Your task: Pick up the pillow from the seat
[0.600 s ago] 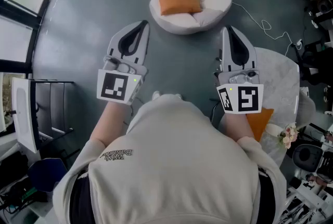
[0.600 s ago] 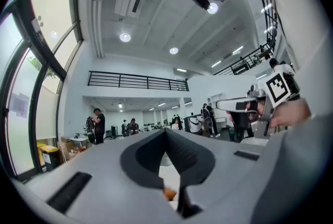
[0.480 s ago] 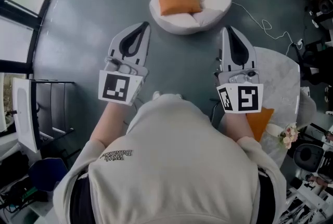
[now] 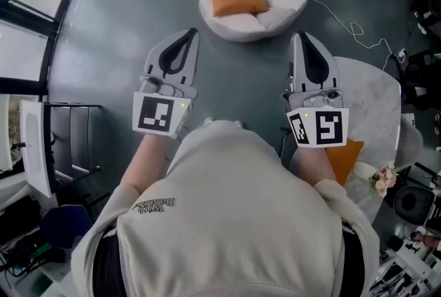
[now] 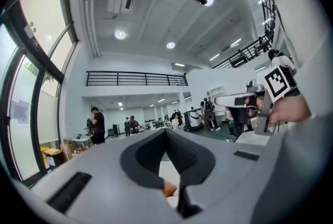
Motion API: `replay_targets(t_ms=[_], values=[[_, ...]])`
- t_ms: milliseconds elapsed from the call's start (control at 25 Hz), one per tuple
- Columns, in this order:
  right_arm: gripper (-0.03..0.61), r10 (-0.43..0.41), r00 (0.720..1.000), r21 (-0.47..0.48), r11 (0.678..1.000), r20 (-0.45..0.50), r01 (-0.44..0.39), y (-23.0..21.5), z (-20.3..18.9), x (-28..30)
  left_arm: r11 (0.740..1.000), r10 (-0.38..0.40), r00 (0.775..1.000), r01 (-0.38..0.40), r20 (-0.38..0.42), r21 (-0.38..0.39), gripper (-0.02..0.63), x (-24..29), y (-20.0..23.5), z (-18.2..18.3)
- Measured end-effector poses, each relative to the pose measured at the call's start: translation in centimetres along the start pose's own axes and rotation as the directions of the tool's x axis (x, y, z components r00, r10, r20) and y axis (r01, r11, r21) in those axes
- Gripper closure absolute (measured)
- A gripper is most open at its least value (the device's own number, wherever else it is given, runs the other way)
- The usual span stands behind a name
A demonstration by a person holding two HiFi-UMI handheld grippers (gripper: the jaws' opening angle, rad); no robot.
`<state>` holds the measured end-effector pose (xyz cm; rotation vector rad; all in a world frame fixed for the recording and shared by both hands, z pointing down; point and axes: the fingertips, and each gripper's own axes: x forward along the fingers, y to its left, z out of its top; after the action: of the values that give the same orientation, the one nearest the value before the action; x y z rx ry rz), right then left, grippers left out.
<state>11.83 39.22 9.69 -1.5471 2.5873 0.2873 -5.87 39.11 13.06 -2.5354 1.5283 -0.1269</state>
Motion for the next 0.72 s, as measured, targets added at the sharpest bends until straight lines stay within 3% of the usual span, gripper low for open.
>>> replay_targets(t_ms=[720], values=[[0.569,0.005,1.0,0.031,0.999,0.01,-0.006,-3.4,-2.3,-3.7,0.999,0.026,1.0,-0.026,0.003,0.043,0.604,1.5,-4.6,-0.2]])
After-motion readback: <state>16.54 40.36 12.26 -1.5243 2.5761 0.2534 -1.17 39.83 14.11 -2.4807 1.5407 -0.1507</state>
